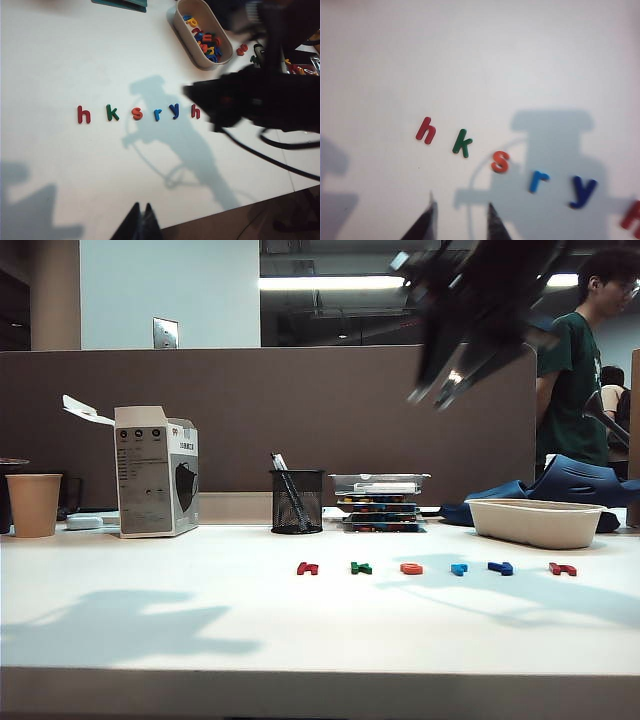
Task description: Select the appropriate letters from the row of letter magnets placed on the table to arrange into the word "sky".
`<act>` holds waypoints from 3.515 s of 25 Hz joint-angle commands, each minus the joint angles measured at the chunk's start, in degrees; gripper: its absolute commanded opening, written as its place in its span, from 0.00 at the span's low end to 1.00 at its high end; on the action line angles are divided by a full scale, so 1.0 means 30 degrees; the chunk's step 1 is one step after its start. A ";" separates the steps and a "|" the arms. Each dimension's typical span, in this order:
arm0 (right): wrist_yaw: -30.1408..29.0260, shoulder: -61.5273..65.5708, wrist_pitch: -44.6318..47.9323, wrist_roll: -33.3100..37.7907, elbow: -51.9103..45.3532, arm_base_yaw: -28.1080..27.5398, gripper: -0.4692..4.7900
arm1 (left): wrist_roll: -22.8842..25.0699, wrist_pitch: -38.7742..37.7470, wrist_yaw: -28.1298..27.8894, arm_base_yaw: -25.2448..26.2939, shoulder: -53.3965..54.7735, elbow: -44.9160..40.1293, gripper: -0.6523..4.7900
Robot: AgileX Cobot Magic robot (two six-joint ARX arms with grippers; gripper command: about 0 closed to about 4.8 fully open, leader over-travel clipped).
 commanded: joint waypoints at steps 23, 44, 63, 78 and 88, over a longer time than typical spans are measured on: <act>0.2761 0.9253 -0.1909 0.0794 0.4131 0.1129 0.53 | -0.0051 0.0124 -0.0080 0.0036 -0.0044 0.0058 0.11; 0.2703 1.0142 -0.2783 0.1282 0.4109 0.1137 0.46 | -0.0051 0.0124 -0.0080 0.0036 -0.0044 0.0058 0.11; 0.1872 1.1030 -0.4918 0.1297 0.4138 0.1384 0.25 | -0.0051 0.0117 -0.0080 0.0036 -0.0044 0.0058 0.11; 0.0969 1.1009 -0.6878 0.3133 0.4131 0.3891 0.25 | -0.0051 0.0131 -0.0080 0.0036 -0.0044 0.0058 0.11; 0.0976 1.1009 -0.6178 0.5523 0.4131 0.6309 0.25 | -0.0051 0.0124 -0.0080 0.0036 -0.0044 0.0058 0.11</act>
